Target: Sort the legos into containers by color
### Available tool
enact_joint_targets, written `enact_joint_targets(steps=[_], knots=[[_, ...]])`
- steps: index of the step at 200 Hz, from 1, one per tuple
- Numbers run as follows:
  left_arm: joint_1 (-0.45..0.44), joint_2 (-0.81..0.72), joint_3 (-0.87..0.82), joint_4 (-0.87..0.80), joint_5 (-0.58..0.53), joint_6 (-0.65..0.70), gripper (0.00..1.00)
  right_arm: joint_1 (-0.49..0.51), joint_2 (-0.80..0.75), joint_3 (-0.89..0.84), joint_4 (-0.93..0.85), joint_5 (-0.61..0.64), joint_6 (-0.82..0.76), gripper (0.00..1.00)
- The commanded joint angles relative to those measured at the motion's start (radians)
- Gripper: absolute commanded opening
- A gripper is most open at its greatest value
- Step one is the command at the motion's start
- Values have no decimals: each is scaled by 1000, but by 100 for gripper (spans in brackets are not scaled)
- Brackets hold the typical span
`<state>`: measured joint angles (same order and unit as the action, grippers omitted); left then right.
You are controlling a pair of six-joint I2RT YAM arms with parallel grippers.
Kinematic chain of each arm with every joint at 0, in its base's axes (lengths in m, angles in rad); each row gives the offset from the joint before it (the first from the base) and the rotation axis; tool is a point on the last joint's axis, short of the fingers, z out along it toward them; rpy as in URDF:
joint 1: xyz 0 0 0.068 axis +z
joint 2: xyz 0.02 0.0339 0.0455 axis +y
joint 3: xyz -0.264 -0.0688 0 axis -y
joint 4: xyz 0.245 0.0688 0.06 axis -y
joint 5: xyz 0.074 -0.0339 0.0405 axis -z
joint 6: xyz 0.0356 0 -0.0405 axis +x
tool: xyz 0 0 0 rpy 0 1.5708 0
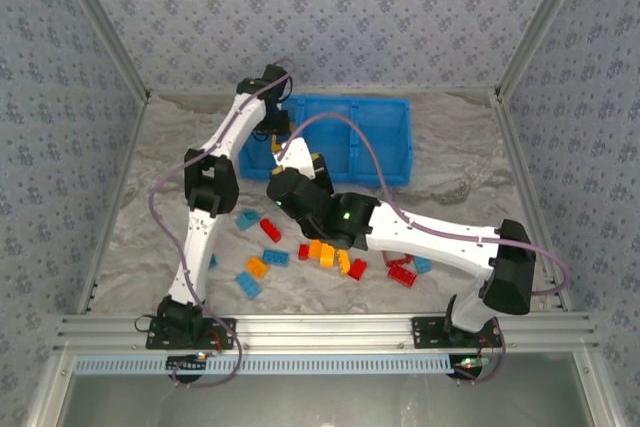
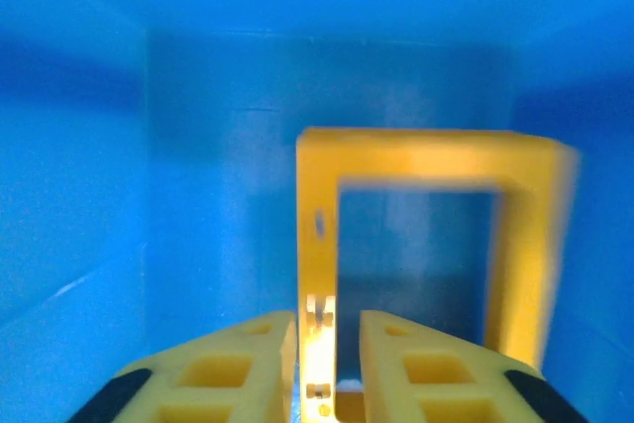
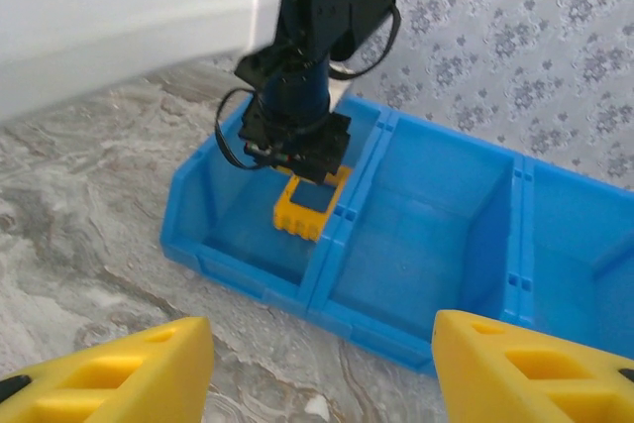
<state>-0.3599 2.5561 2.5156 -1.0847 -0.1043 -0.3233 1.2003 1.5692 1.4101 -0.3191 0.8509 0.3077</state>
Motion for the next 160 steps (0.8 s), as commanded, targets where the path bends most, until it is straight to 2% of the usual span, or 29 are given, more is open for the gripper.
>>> enact_joint_targets(steps=[1,58,94,118,160], knots=[[-2,-63,-29,21,14,-10,30,5,-57,-33,-59,52,65,63],[-15,-248,-57,21,-3,-31,32,-16,-202,-125,-236,80,167,62],[-54,-465,-143,80,11,-25,33,-73,-325,-202,-552,69,427,64],[-91,-662,-303,168,51,-20,34,-162,-402,-278,-702,-41,569,62],[-237,-1044,-722,334,112,11,48,-337,-491,-432,-699,-313,551,53]])
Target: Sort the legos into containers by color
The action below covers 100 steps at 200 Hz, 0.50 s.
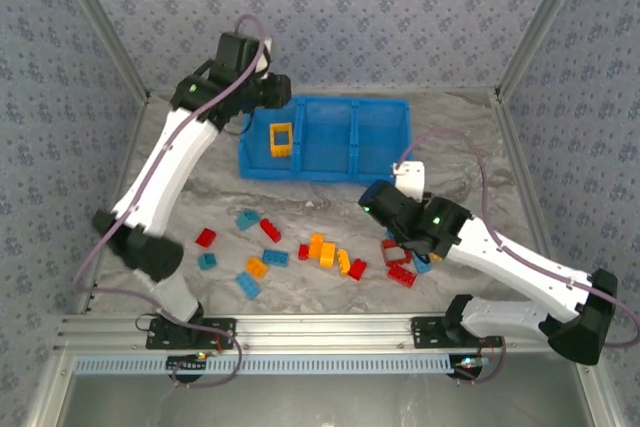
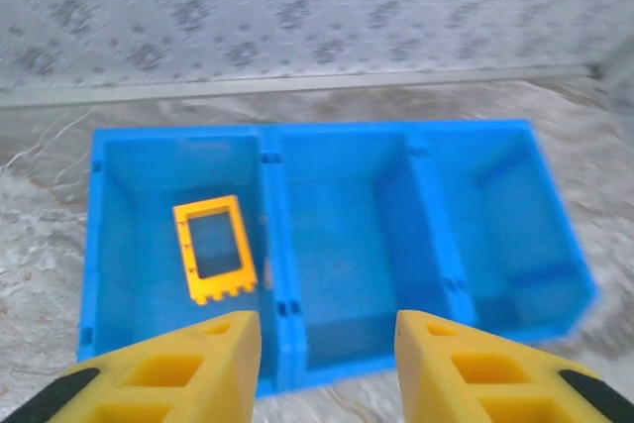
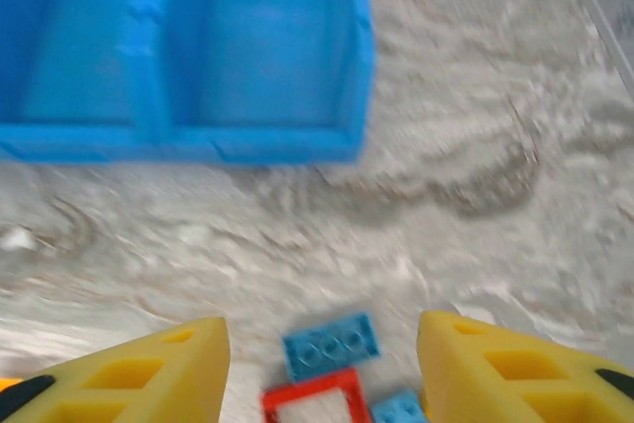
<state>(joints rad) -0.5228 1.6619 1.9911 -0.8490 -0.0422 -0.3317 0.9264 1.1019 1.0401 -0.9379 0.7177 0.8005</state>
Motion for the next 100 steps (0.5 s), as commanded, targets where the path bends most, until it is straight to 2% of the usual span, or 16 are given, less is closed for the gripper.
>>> enact_joint_targets(steps=[1,26,45,68,100], knots=[[-80,-158,-208,103,50,20,48,-67,-23,-64,-81,-185,57,52],[-201,-369,-484,165,48,-21,52,-96,5,-124,-64,-268,55,49],[-276,-497,-676,220,38,-113,53,-105,36,-170,-58,-324,107,48],[-363,-632,-888,279,-4,-236,53,-144,44,-245,46,-412,164,46],[-439,-740,-1066,317,-30,-362,53,-161,68,-285,90,-392,228,41]])
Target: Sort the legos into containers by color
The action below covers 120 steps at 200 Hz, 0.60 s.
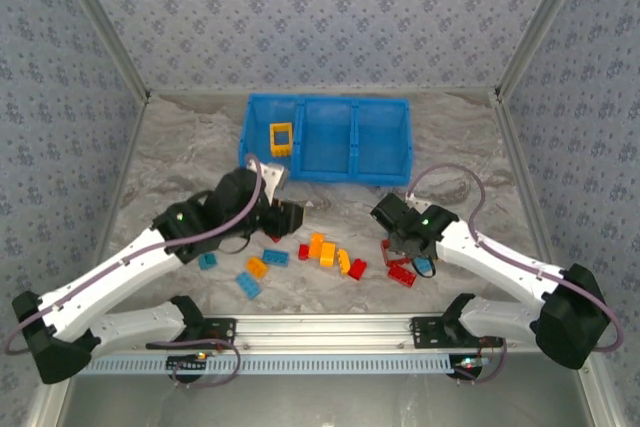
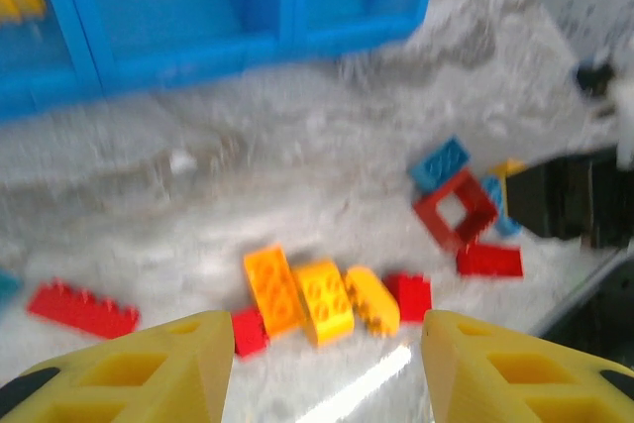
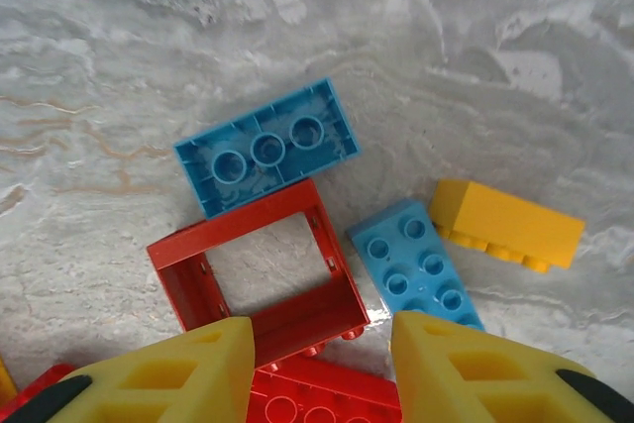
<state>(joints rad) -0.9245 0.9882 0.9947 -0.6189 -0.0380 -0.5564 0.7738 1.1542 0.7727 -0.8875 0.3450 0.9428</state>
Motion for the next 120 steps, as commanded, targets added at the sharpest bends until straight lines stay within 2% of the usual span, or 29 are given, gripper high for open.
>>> enact_joint_targets(steps=[1,19,40,91,120], knots=[[-40,-69,-72,87,-35,-140,53,-8,16,-18,37,-18,85,41],[-73,-93,-101,68,-53,-163,53,-34,27,-33,15,15,55,36],[-85,-97,-102,44,-55,-162,53,-83,35,-79,81,-24,-38,32],[-92,-89,-100,73,-14,-131,53,-134,90,-105,181,-117,-211,29],[-142,-85,-123,122,11,-126,54,-173,109,-109,201,-146,-254,27]])
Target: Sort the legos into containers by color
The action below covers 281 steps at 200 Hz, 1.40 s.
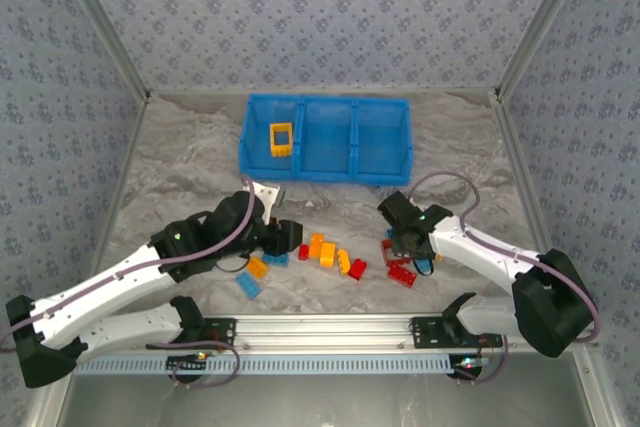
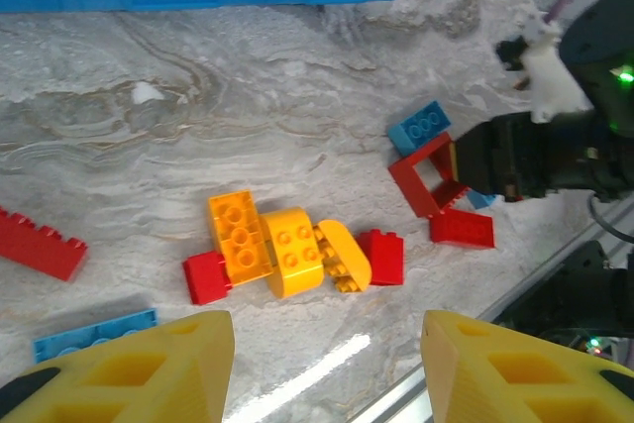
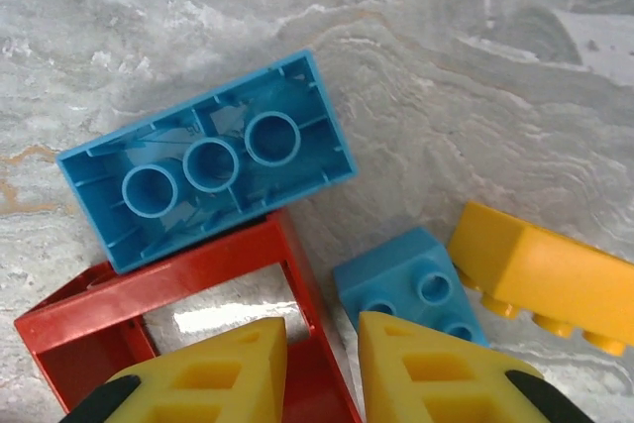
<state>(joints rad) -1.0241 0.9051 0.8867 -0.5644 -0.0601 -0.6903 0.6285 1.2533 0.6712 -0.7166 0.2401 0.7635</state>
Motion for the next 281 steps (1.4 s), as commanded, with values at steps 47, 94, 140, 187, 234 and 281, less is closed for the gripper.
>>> enact_joint_targets(steps=[47,94,140,187,234,281], knots=[[-115,43,-27,104,13,-14,54,-76,55,-4,73,-90,-126,23],[-120,55,-5,99,-13,-8,54,-75,91,18,57,-80,-165,14],[-129,36,30,93,-79,-16,54,-13,-42,120,-90,33,-118,7],[-133,97,182,75,-217,24,56,-95,0,397,-160,96,-175,4],[-32,331,407,53,-158,69,58,-224,386,771,-5,73,-353,2],[13,587,650,60,-182,175,57,-317,748,1143,19,-49,-455,2]])
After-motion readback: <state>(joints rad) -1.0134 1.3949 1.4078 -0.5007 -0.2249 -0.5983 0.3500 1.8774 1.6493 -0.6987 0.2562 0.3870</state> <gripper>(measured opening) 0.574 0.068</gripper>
